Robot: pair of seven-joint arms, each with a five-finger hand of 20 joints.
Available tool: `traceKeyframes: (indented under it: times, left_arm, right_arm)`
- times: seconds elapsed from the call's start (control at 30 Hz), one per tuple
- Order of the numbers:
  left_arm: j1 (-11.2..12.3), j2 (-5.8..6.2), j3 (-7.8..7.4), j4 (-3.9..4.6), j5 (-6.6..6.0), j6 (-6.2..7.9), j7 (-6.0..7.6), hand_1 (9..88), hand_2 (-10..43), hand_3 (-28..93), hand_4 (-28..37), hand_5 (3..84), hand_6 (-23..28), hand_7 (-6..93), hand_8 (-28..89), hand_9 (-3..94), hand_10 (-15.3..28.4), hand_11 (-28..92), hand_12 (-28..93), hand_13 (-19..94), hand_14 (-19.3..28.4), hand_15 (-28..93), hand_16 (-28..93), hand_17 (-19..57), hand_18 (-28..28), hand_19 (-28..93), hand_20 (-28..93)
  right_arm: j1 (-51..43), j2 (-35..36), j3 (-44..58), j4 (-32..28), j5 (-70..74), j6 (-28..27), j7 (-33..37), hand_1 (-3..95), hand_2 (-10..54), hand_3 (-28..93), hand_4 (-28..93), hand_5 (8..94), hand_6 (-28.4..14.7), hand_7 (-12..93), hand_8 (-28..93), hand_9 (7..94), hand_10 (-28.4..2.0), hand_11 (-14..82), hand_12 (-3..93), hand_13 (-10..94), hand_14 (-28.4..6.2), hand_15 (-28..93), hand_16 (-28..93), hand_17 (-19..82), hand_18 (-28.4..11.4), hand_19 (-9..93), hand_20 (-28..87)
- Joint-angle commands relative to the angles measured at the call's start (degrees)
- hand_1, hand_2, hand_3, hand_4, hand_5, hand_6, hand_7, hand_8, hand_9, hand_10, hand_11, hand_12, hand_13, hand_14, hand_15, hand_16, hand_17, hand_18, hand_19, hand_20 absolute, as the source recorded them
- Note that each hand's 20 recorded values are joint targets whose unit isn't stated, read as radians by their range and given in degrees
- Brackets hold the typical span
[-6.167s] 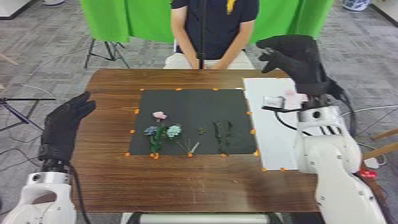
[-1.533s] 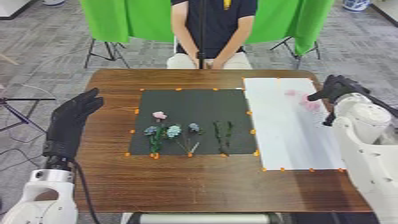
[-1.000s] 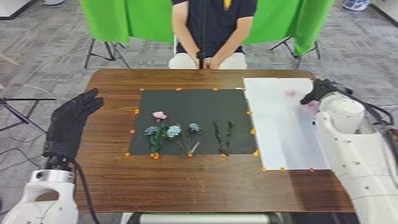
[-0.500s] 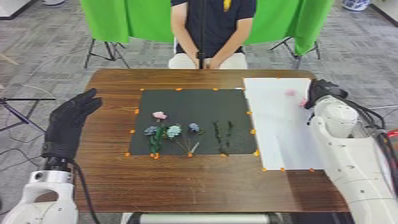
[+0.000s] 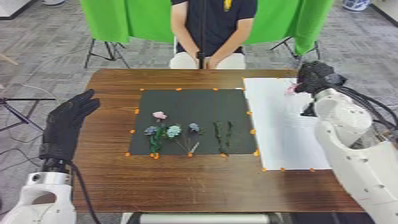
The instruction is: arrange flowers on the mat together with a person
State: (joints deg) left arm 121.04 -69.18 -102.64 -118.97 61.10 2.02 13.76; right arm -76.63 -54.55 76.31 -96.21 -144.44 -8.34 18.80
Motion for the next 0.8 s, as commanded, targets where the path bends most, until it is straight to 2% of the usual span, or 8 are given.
traceKeyframes:
  times: [0.03, 0.1, 0.27, 0.4, 0.57, 0.7, 0.8]
  left_arm:
    - [0.29, 0.51, 0.55, 0.03, -0.27, 0.53, -0.14, 23.9, 2.4, 62, -24.0, 45.6, 4.3, 12.9, -5, 44.1, 13.5, 17, 15, 33, 16.2, 9, 5, 2.1, 10.3, 3, 13]
    - [0.32, 0.47, 0.57, 0.12, -0.16, 0.18, -0.31, 23.9, 2.4, 62, -24.0, 45.6, 4.3, 12.9, -5, 44.1, 13.6, 17, 14, 33, 16.2, 9, 5, 2.1, 10.3, 3, 13]
    - [-0.10, 0.89, 0.87, 0.44, -0.31, 0.29, -0.01, 23.8, 2.2, 63, -23.9, 45.6, 4.3, 13.0, -5, 44.1, 13.6, 17, 14, 33, 16.2, 9, 5, 2.1, 10.3, 3, 13]
    - [-0.74, 1.16, 1.00, 0.77, -0.14, -0.40, -0.27, 23.8, 2.2, 63, -24.0, 45.6, 4.3, 13.0, -5, 44.0, 13.5, 17, 14, 33, 16.2, 9, 5, 2.1, 10.3, 3, 13]
    - [-0.53, 0.73, 0.71, 0.63, 0.09, -0.78, -0.57, 23.8, 2.2, 63, -23.9, 45.6, 4.3, 13.0, -5, 43.9, 13.5, 17, 14, 33, 16.2, 9, 5, 2.1, 10.3, 3, 13]
    - [-0.31, 0.52, 0.80, 0.56, 0.06, -0.59, -0.24, 23.8, 2.2, 63, -23.8, 45.6, 4.3, 12.9, -5, 44.0, 13.6, 17, 14, 32, 16.3, 9, 5, 2.1, 10.3, 3, 13]
    - [-0.31, 0.69, 0.81, 0.61, -0.03, -0.79, -0.51, 23.7, 2.2, 63, -23.7, 45.6, 4.3, 12.9, -5, 43.9, 13.6, 17, 14, 32, 16.2, 9, 5, 2.1, 10.3, 3, 13]
  right_arm:
    - [5.76, -1.75, -8.14, -6.93, 4.34, -1.80, -5.49, 93.0, -9.4, -28, 40, 84.1, -0.8, 18, 9, 93.7, -8.7, 28.1, 20.7, 94, -0.1, 62, 16, 75, -7.9, 93, 35]
    - [7.03, -2.52, -10.48, -6.33, 5.34, -2.78, -6.34, 93.0, -9.4, -28, 41, 84.2, -0.7, 18, 9, 93.7, -8.6, 28.0, 20.7, 94, -0.1, 62, 16, 75, -7.9, 93, 35]
    - [9.44, -4.77, -15.40, -3.74, 5.43, -4.60, -9.49, 92.9, -9.5, -28, 41, 84.2, -0.6, 18, 9, 93.7, -8.6, 27.7, 20.9, 94, 0.0, 62, 16, 75, -8.0, 93, 36]
    - [9.47, -5.61, -18.03, -3.31, 4.29, -5.81, -11.17, 92.8, -9.5, -28, 41, 84.2, -0.5, 18, 9, 93.7, -8.6, 27.3, 21.0, 94, 0.3, 63, 16, 75, -8.2, 93, 37]
    - [9.55, -6.54, -19.98, -2.27, 3.94, -8.48, -12.27, 92.3, -9.5, -28, 41, 83.7, -0.1, 18, 9, 93.7, -8.4, 26.1, 21.4, 94, 0.3, 63, 16, 75, -8.2, 93, 39]
    - [9.14, -6.99, -20.17, -1.70, 3.12, -9.80, -12.93, 91.8, -9.5, -28, 41, 82.9, 0.4, 17, 8, 93.7, -8.5, 24.4, 22.2, 94, 0.3, 63, 16, 75, -8.2, 93, 39]
    - [9.05, -6.94, -20.16, -1.25, 2.56, -10.41, -13.36, 91.0, -9.5, -28, 41, 82.4, 0.7, 17, 7, 93.7, -8.4, 21.9, 21.9, 94, 0.3, 63, 16, 75, -8.2, 93, 40]
